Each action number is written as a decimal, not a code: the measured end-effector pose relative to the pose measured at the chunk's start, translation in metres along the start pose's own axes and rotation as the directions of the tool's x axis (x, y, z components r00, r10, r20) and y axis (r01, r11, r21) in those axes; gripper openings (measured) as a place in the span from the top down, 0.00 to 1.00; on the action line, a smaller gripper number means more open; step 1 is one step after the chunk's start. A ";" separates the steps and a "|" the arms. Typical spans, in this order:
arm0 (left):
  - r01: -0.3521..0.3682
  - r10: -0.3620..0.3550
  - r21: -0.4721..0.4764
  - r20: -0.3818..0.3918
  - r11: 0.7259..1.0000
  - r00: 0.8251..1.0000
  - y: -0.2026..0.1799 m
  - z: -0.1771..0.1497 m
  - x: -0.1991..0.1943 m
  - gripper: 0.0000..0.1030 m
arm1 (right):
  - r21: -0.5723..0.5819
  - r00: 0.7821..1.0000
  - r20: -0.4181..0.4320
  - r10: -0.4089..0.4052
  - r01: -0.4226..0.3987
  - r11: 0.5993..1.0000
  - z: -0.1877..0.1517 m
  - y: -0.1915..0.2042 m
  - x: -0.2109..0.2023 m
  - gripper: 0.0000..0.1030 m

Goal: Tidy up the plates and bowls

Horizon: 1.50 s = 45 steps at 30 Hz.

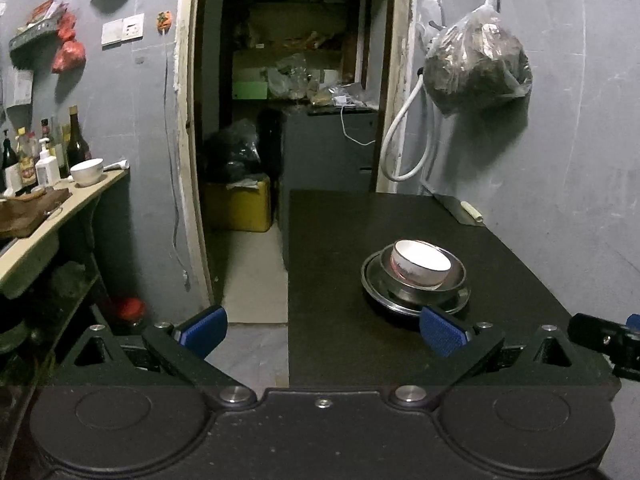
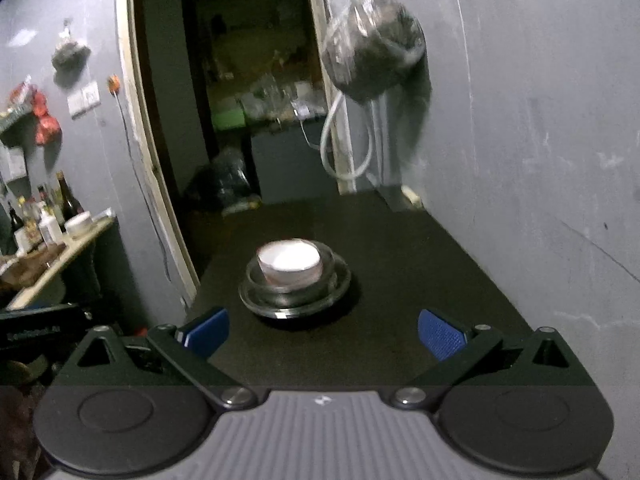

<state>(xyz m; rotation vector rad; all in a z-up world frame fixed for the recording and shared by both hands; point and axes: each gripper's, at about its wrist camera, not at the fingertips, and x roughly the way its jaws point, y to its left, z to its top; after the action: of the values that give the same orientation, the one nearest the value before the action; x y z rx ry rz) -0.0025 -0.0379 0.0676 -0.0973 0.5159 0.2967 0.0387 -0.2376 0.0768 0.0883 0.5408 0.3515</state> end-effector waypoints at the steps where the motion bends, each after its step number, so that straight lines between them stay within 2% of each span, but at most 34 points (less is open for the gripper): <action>1: 0.005 -0.005 0.002 0.002 1.000 1.000 0.001 0.000 0.001 0.01 | 0.007 1.000 0.009 -0.004 0.004 1.000 0.000 -0.002 0.000 0.00; 7: 0.049 -0.047 0.067 -0.040 0.997 0.998 0.008 -0.004 0.013 0.01 | 0.046 0.998 -0.001 -0.062 0.062 0.997 -0.013 0.000 0.010 0.00; 10: 0.072 -0.068 0.080 -0.050 0.994 0.996 0.019 -0.003 0.017 0.01 | 0.077 0.996 -0.011 -0.088 0.089 0.993 -0.017 0.006 0.012 0.00; 14: 0.089 -0.083 0.082 -0.077 0.993 0.994 0.031 -0.004 0.030 0.01 | 0.062 0.993 -0.033 -0.114 0.115 0.991 -0.024 0.021 0.017 0.00; 19: 0.114 -0.107 0.096 -0.076 0.989 0.991 0.038 -0.006 0.044 0.01 | 0.032 0.988 -0.032 -0.154 0.155 0.987 -0.023 0.036 0.017 0.00; 22: 0.134 -0.128 0.135 -0.051 0.982 0.990 0.036 -0.010 0.053 0.01 | 0.026 0.987 -0.023 -0.158 0.158 0.987 -0.023 0.040 0.017 0.00; 26: 0.160 -0.152 0.178 -0.056 0.971 0.987 0.033 -0.013 0.065 0.01 | 0.026 0.983 -0.025 -0.182 0.183 0.983 -0.024 0.038 0.022 0.00; 30: 0.188 -0.184 0.180 -0.035 0.966 0.982 0.035 -0.006 0.069 0.01 | 0.036 0.981 -0.020 -0.193 0.193 0.980 -0.024 0.035 0.025 0.00; 34: 0.205 -0.200 0.185 -0.047 0.961 0.979 0.035 -0.004 0.076 0.01 | 0.043 0.978 -0.033 -0.207 0.209 0.977 -0.023 0.032 0.032 0.00; 45: 0.213 -0.203 0.171 -0.075 0.962 0.976 0.035 -0.009 0.079 0.01 | 0.010 0.977 -0.069 -0.204 0.205 0.979 -0.026 0.035 0.034 0.00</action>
<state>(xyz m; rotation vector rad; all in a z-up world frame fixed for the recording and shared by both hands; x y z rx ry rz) 0.0484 0.0143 0.0200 0.0149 0.5817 0.0410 0.0414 -0.1937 0.0440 0.0370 0.6139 0.1490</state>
